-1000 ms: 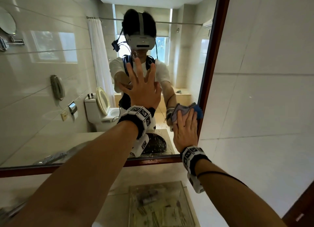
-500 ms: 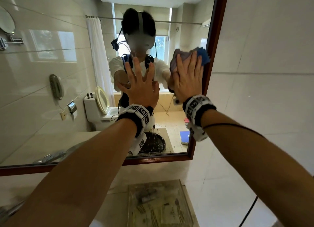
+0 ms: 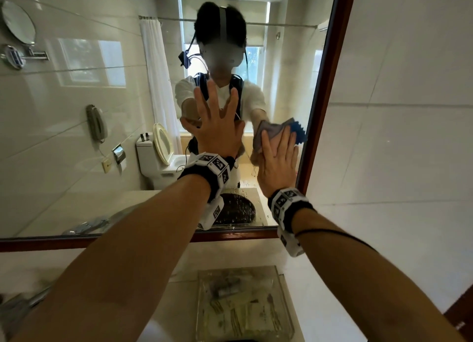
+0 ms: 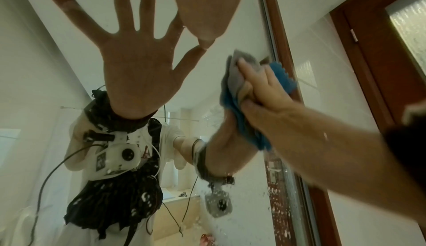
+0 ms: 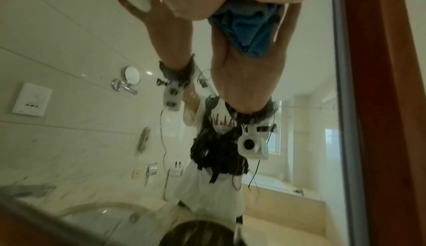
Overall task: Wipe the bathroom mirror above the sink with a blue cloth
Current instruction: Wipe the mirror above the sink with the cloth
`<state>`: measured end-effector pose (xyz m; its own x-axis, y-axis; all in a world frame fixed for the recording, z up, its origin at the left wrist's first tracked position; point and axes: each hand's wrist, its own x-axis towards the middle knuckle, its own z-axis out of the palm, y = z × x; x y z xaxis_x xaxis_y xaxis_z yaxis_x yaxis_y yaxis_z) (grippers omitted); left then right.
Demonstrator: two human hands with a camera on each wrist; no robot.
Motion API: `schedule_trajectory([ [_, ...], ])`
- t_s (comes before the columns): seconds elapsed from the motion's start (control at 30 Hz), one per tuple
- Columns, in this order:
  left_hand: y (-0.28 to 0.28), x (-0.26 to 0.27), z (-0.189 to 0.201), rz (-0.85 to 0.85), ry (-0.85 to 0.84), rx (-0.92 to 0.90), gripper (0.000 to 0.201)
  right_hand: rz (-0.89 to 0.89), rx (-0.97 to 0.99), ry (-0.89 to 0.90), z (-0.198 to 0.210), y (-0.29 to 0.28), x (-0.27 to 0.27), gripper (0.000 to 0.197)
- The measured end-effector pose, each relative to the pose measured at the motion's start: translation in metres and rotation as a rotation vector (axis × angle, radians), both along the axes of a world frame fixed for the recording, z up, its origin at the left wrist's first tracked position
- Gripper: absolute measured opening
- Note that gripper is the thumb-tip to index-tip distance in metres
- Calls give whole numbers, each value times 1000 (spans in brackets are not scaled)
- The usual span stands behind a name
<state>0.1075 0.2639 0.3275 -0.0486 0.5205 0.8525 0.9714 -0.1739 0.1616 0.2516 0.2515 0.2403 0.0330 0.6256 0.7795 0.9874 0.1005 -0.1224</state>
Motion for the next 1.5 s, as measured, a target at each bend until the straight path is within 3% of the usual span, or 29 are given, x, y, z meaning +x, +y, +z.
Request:
schedule_trajectory([
  [0.13,-6,-7,-18,0,65,-30,71,-22,-40,59,-43,-4,-13,70],
  [0.3,-10,-20,-38,-15,135,-25,76,-23,-66,83,-40,-8,-18,61],
  [0.4,-13,-22,-35,-5,136,-11,76,-53,-73,4,-20,-7,-14,63],
  [0.57,-19,-36,-41,55,79,-27,72,-87,-43,-54,53,-4,-23,64],
  [0.7,-20,-58,-55,-5,56,-77,67,-103,-43,-11,60,-4,-34,62],
  [0.83,-18,-65,-69,-15,101,-96,81,-72,-48,16,15,-4,-43,63],
  [0.93,-16,-64,-71,-6,111,-88,97,-83,-89,43,-47,-8,-50,62],
  [1.07,-15,-64,-77,-16,131,-94,94,-112,-236,69,-127,-26,-61,60],
  [1.17,-15,-61,-86,11,130,-90,89,-114,-312,93,-150,-33,-65,59],
  [1.33,-16,-59,-91,10,148,-87,84,-116,-314,33,-140,-31,-57,57],
  [1.5,-17,-57,-91,-14,114,-92,82,-82,-151,62,-68,-10,-44,55],
])
